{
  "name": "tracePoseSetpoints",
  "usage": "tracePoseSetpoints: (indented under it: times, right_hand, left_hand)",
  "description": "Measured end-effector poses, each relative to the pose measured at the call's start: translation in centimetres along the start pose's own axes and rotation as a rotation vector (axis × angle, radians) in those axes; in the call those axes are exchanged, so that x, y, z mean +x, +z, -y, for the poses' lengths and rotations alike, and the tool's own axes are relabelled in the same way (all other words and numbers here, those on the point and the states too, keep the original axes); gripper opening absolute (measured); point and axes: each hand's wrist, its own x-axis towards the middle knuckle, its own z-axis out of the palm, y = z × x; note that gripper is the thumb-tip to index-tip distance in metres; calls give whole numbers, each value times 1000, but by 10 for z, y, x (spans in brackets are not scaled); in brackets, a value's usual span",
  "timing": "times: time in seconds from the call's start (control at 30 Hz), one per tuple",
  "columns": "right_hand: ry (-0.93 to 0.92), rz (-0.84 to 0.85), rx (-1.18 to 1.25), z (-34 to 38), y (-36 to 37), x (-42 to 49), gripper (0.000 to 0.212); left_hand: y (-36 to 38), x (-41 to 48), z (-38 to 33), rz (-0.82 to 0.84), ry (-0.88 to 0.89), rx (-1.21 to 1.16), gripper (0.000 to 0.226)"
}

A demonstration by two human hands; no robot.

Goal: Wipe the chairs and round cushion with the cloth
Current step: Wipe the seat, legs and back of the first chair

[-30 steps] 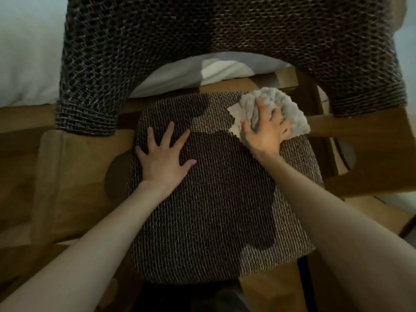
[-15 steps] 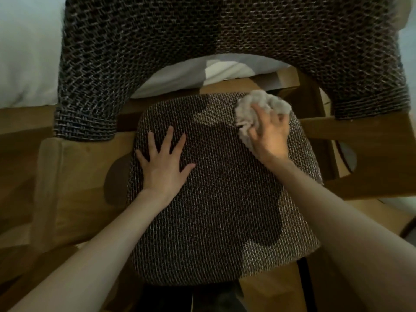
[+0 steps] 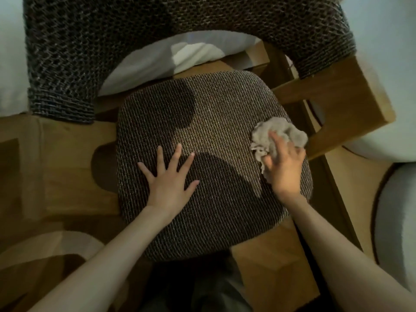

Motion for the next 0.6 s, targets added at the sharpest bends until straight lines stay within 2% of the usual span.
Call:
tracePoseSetpoints:
  times: [0.07,0.1,0.2,0.27,0.33,0.43,0.5,0.6]
  right_hand:
    - [109,-78,54,12,7,-31,51]
    - [135,-52,121,23,14,-47,52]
    - [67,178,247,55,30,-97,57]
    - [-50,249,249,60,31,-125,61]
    - [-78,304,289,55,17,-135,64]
    - [22,340,291,48,-6,-135,59]
    - [125,444,329,57,-22,-128,54]
    - [94,539,345,81,-51,-116,55]
  left_hand:
    - [5,-10,-3,-4,23,-8,67]
    - [7,-15,-4,-4,29,-11,67]
    - [12,-29,-9,8,62,5,66]
    - [14,-38,-9,21,82,6,65]
    - [13,-50,-7,43,96,1,62]
    - [1,-68,-6,79,109,-21,54]
    - [-19,-76,-12,90,95,-172,45]
    - [-53,-90,-22,-13,81,-279,40]
